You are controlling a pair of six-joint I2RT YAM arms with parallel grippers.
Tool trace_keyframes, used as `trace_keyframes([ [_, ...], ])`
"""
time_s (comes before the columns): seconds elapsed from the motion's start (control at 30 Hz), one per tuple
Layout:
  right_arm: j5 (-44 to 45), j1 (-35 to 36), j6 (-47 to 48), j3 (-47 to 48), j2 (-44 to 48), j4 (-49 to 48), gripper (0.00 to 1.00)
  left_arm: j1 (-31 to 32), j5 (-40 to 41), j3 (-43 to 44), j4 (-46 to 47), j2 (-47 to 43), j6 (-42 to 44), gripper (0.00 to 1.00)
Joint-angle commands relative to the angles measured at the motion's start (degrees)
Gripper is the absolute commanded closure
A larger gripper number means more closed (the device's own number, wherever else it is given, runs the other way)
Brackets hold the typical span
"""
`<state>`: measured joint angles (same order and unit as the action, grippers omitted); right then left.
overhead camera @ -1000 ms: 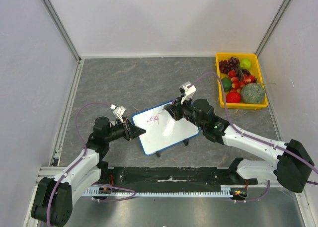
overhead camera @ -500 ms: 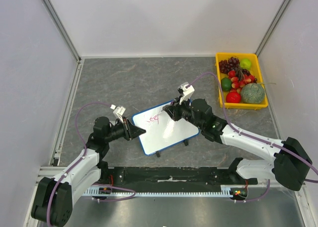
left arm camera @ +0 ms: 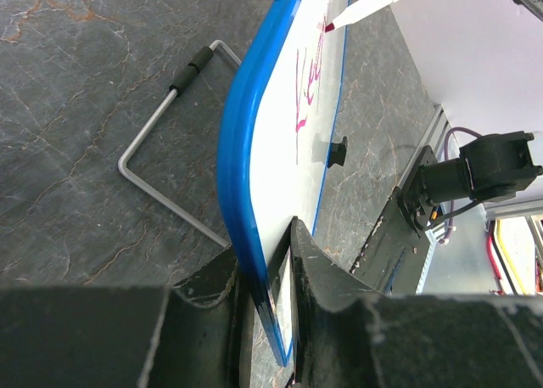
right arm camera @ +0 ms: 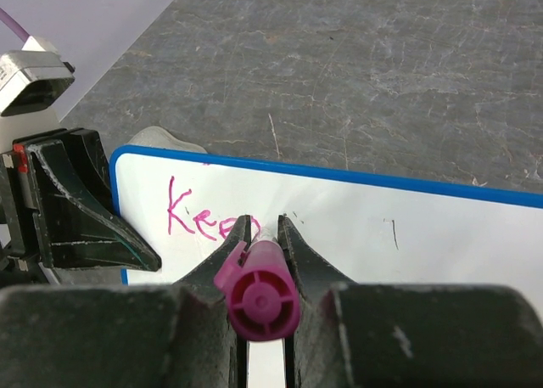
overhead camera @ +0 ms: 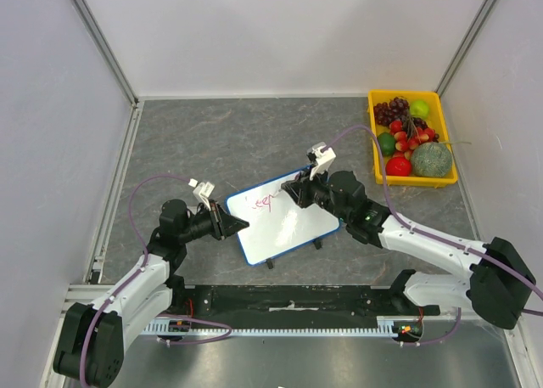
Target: Write a sentence on the whiteboard
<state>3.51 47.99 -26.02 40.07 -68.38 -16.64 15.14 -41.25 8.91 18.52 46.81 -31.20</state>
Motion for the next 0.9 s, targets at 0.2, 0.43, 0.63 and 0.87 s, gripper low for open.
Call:
trace_keyframes([
  [0.2, -0.6, -0.4, -0.1, -2.9, 1.7, -0.7, 1.0, -0.3, 2.7, -0.5, 1.0, -0.3, 4.5, 0.98],
  [0.43, -2.8, -0.4, -3.0, -3.4, 0.2, -4.5, 1.0, -0.2, 2.8, -0.6, 0.9, -0.6, 4.4, 0.98],
  [0.63, -3.3, -0.4, -6.1, -3.7, -0.7, -7.9, 1.0, -0.2, 2.8, -0.6, 1.0, -0.8, 4.5, 0.98],
  [0.87, -7.3, -4.4, -9.2, -5.9, 6.5, -7.5, 1.0, -0.2, 2.8, -0.7, 1.0, -1.0, 4.4, 0.98],
])
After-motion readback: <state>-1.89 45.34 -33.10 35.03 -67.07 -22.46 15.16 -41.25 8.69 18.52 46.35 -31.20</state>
